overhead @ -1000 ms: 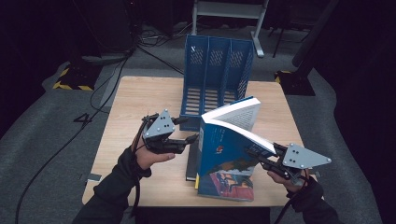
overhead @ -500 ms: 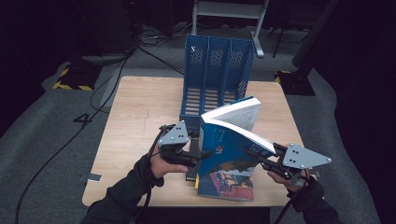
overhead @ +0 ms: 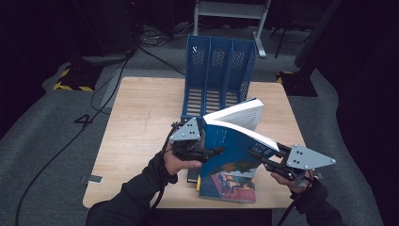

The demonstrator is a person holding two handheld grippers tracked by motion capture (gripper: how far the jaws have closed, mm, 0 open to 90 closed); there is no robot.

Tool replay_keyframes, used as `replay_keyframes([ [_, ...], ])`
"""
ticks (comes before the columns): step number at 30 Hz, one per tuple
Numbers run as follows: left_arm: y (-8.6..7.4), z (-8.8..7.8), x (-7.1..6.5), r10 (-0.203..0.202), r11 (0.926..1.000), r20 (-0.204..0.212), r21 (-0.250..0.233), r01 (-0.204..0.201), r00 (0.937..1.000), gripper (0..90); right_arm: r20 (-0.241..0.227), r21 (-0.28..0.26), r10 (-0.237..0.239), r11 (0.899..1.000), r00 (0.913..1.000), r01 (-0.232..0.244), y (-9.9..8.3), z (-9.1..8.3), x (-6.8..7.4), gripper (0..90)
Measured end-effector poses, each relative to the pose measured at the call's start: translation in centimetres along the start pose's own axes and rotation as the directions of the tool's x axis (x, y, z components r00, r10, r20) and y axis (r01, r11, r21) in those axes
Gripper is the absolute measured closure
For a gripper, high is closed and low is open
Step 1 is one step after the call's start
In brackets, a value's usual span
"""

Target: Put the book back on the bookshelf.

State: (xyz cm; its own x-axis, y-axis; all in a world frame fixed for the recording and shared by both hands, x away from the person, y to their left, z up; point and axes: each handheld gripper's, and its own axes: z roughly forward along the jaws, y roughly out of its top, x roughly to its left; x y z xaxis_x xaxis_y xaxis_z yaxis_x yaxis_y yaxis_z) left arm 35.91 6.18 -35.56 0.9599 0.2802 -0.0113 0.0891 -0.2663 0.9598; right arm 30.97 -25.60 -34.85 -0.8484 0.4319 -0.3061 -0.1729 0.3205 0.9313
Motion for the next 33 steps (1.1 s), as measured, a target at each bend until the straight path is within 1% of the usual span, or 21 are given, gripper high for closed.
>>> replay_keyframes([
  [2,0.1,0.0,0.0,0.006,1.0,0.007,-0.005,-0.006,1.0,44.5,0.001,-0.002,0.002,1.0,1.0,-0.002,-0.1,-0.1,-0.1,73.0],
  [4,0.3,0.0,0.0,0.01,0.9998,0.014,-0.017,-0.01,0.9999,46.0,0.011,-0.007,0.033,0.999,0.9994,-0.033,-0.4,-0.7,-0.7,69.8],
  [5,0.5,0.1,0.0,0.023,0.9996,0.016,-0.016,-0.023,0.9996,46.0,0.011,-0.007,0.033,0.999,0.9994,-0.033,-0.4,-0.7,-0.7,69.8],
  [6,0.8,0.1,-0.1,0.037,0.9991,0.018,-0.019,-0.036,0.9992,47.1,0.023,-0.011,0.062,0.998,0.9978,-0.062,-0.6,-1.0,-1.0,68.8],
  [9,1.1,0.2,-0.1,0.044,0.9988,0.026,-0.023,-0.044,0.9987,49.3,0.035,-0.01,0.072,0.997,0.9968,-0.071,-0.8,-1.3,-1.3,67.0],
  [10,1.2,0.3,-0.2,0.051,0.9983,0.025,-0.031,-0.05,0.9984,50.3,0.067,-0.004,0.07,0.998,0.9953,-0.07,-1.0,-1.3,-1.5,63.5],
  [13,1.2,0.3,-0.4,0.061,0.9976,0.012,-0.035,-0.061,0.9981,53.1,0.11,0.002,0.099,0.995,0.989,-0.1,-1.6,-1.5,-2.0,58.0],
  [15,1.1,0.3,-0.3,0.056,0.9978,0.006,-0.037,-0.055,0.9984,54.4,0.12,0.006,0.138,0.99,0.9831,-0.14,-2.3,-1.5,-2.5,51.2],
  [16,1.1,0.3,-0.3,0.056,0.9978,0.006,-0.037,-0.055,0.9984,55.0,0.13,0.025,0.147,0.988,0.9806,-0.151,-2.7,-1.4,-2.7,47.1],
  [17,1.1,0.3,-0.3,0.055,0.9978,0.01,-0.038,-0.054,0.9985,55.0,0.13,0.025,0.147,0.988,0.9806,-0.151,-2.7,-1.4,-2.7,47.1],
  [18,1.1,0.3,-0.3,0.054,0.9978,0.013,-0.04,-0.053,0.9985,55.6,0.14,0.043,0.159,0.985,0.9773,-0.166,-3.1,-1.2,-2.9,43.8],
  [19,1.1,0.3,-0.3,0.057,0.9976,0.015,-0.04,-0.057,0.9982,56.1,0.139,0.048,0.171,0.983,0.9755,-0.179,-3.5,-1.0,-3.0,41.2],
  [20,1.1,0.3,-0.4,0.063,0.9973,0.014,-0.04,-0.062,0.9979,57.0,0.1,0.063,0.217,0.973,0.9711,-0.224,-4.3,-0.3,-3.4,35.4],
  [21,1.1,0.3,-0.4,0.067,0.997,0.013,-0.04,-0.066,0.9977,57.3,0.089,0.076,0.233,0.968,0.9685,-0.239,-4.5,0.0,-3.4,33.3],
  [22,1.1,0.3,-0.4,0.067,0.997,0.013,-0.04,-0.066,0.9977,57.5,0.089,0.076,0.233,0.968,0.9685,-0.239,-4.5,0.0,-3.4,33.3],
  [23,1.1,0.3,-0.5,0.068,0.9968,0.01,-0.043,-0.067,0.9976,57.7,0.058,0.083,0.249,0.964,0.9667,-0.253,-5.1,0.9,-3.4,31.4],
  [25,1.1,0.3,-0.4,0.062,0.9972,0.01,-0.042,-0.061,0.998,58.0,0.044,0.09,0.261,0.96,0.9643,-0.264,-5.3,1.3,-3.4,30.5],
  [28,1.2,0.4,-0.4,0.054,0.9978,0.001,-0.04,-0.054,0.9986,58.3,0.006,0.094,0.261,0.961,0.9653,-0.261,-5.4,1.8,-3.0,36.8],
  [29,1.2,0.4,-0.5,0.055,0.9976,-0.001,-0.041,-0.055,0.9985,58.4,0.01,0.098,0.245,0.965,0.9694,-0.245,-5.3,2.0,-2.8,34.9],
  [30,1.2,0.3,-0.5,0.057,0.9975,0.003,-0.043,-0.057,0.9984,58.5,0.017,0.097,0.241,0.965,0.9704,-0.242,-5.3,2.0,-2.7,35.2],
  [33,1.2,0.4,-0.5,0.051,0.9971,-0.002,-0.055,-0.051,0.9987,58.2,-0.003,0.066,0.265,0.962,0.9643,-0.264,-5.6,1.8,-2.9,39.4],
])
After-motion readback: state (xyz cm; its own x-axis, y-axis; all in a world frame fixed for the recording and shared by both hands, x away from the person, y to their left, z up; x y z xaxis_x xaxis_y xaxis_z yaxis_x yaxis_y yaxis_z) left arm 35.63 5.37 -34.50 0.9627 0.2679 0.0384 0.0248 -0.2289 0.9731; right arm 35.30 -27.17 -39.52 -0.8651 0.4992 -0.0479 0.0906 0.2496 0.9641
